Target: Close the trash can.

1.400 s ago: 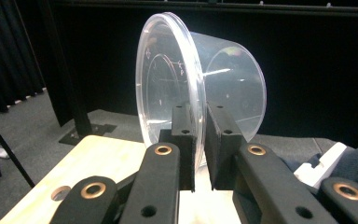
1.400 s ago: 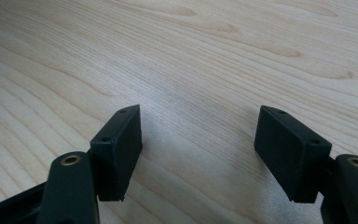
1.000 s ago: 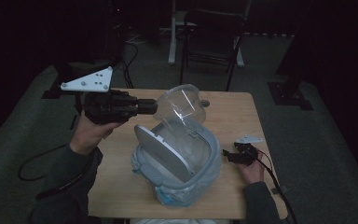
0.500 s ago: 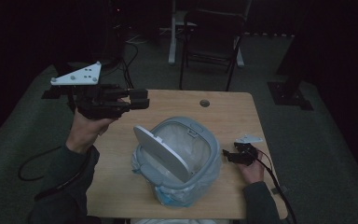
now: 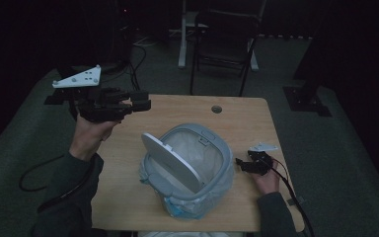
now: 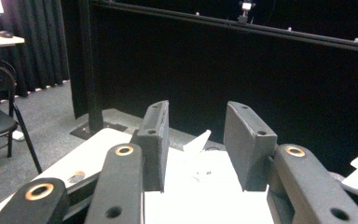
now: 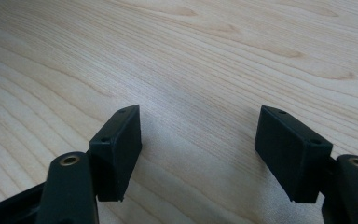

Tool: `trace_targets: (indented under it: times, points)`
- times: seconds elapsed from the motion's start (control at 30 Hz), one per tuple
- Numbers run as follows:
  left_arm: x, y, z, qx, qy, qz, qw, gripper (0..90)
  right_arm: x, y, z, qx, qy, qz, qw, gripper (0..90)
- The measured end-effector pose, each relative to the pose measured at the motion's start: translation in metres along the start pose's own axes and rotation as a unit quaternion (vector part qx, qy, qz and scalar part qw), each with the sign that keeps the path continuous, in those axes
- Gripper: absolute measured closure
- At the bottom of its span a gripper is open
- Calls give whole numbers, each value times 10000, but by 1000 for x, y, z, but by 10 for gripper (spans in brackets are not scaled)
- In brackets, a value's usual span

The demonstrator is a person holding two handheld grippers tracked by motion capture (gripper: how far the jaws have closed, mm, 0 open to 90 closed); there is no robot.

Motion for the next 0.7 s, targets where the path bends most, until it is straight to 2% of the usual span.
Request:
trace_targets:
  times: [0.7]
  points:
    - [8, 4, -17, -150, -101, -44, 9998, 575, 0, 0, 0, 0, -1, -1, 10000, 307]
Point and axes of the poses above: each handheld gripper's, and its own axes: z roughly forward along the jaws, x roughly out of its underside, y roughly to its left, the point moved 7 cm from there along z, roughly forward along the jaws, and after that the axes turned 15 degrees about -y, right-handed, at the moved point
